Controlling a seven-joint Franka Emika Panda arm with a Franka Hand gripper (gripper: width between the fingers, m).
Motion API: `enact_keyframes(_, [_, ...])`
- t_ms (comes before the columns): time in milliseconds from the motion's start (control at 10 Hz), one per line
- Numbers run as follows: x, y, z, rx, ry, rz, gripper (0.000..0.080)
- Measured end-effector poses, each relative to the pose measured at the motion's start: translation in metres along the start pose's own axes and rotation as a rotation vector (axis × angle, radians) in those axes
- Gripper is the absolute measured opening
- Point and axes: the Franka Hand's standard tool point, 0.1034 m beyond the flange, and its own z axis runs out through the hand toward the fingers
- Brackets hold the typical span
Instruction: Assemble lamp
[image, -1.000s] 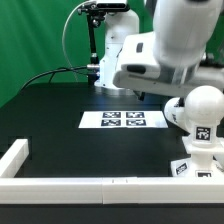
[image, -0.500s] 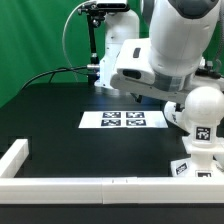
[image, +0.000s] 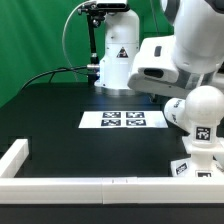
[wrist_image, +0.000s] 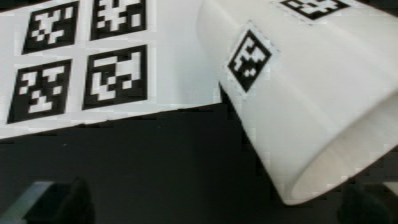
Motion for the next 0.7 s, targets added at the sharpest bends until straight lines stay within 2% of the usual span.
enact_keyframes(200, [-0.002,-0.001,0.005,0.003,-0.011,0.034,0.0698])
enact_keyframes(500, [-0.007,-0.012,0.023,-0.014,-0.039,0.081,0.0698])
enact_keyframes(700, [-0.006,-0.011,0.024,-0.014,-0.042,0.087,0.0671])
